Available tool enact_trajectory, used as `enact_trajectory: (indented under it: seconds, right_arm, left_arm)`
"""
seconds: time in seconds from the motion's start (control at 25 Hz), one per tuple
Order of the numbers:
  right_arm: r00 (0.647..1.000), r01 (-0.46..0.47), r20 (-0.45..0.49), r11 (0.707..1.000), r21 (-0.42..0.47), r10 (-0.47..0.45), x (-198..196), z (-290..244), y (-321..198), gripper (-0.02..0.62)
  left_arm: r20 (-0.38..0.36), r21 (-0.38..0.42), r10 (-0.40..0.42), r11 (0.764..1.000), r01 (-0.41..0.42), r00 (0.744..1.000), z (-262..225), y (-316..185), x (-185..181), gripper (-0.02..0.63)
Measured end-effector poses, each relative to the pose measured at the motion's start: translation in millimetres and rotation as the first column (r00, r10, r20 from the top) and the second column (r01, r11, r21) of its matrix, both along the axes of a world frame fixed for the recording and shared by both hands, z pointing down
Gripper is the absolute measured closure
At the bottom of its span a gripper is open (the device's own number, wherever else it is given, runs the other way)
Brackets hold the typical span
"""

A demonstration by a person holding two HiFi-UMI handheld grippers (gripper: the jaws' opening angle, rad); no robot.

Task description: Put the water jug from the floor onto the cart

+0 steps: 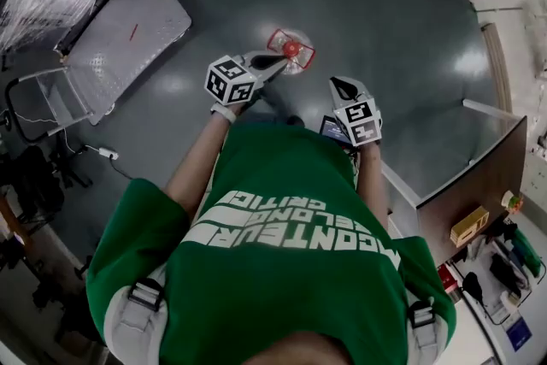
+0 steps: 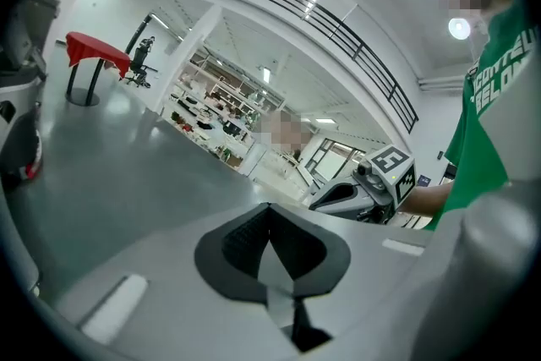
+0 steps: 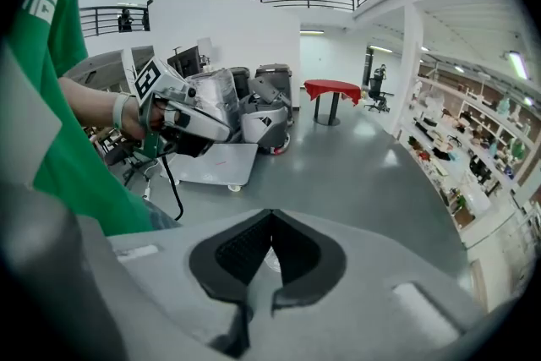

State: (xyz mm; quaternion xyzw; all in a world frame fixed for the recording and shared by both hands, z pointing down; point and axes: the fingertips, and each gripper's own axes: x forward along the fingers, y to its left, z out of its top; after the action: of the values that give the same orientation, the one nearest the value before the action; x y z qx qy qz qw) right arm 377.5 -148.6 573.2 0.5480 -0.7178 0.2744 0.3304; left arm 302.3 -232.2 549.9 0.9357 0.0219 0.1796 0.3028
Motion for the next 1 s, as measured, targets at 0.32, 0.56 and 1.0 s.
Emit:
enact_trajectory:
  seconds: [0.32,0.56,1.0]
  right_arm:
    - [0.986,-0.156,-0.049,0.988,0.011,0.157,52.9,-10.1,-24.4,0.607]
    - [0.986,-0.145,-0.081,0.989,0.027,0.147,68.2,-22.9,-41.7,0.607]
    - [0.998,0.056,-0.041,0.998,0.019,-0.055,77.0,0.0,-68.8,0.607]
  left_arm:
    - [-0.015,-0.029,0.093,0.995,-0.094,0.996,0.3,-21.3,11.4,0.603]
    - [0.006,-0.019,0.129,0.991,-0.129,0.992,10.5,-39.8,10.7,0.603]
    - [0.089,-0.012,-0.016,1.000,0.018,0.996,32.9,-39.4,28.6,0.603]
